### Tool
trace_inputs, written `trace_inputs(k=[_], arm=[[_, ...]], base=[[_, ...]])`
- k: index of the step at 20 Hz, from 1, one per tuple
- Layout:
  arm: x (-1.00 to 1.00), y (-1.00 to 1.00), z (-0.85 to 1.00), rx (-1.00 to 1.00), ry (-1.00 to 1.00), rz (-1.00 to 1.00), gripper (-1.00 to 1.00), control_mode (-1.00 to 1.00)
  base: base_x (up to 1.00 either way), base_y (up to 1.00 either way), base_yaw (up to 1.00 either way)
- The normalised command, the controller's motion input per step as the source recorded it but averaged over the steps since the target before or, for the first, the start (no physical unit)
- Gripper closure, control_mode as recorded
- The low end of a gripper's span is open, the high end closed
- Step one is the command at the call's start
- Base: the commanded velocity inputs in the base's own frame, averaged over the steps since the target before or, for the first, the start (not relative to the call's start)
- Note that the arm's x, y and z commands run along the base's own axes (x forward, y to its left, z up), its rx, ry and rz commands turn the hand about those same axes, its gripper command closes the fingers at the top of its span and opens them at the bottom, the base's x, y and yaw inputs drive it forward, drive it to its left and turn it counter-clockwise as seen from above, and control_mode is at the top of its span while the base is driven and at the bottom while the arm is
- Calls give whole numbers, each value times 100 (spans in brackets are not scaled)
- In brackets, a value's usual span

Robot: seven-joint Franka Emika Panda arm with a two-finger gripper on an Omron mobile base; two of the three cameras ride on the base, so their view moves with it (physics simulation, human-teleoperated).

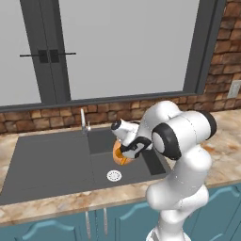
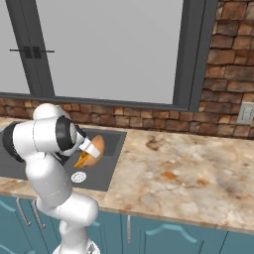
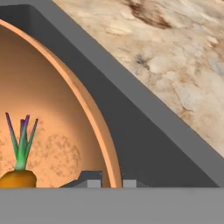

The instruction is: Dump the orange and carrot from the bowl so the bowl can be washed. Place the bowl in the sink after clearing the leftovers.

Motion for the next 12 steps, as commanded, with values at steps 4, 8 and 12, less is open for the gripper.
trace_inputs(k=[4,8,12], arm=[[54,1,0,-7,-3,-4,100,-100],[16,3,0,-6,0,-1,100,-100],[5,49,-16,-24,0,0,100,-100]], base=[[0,0,0],[0,0,0],[0,0,0]])
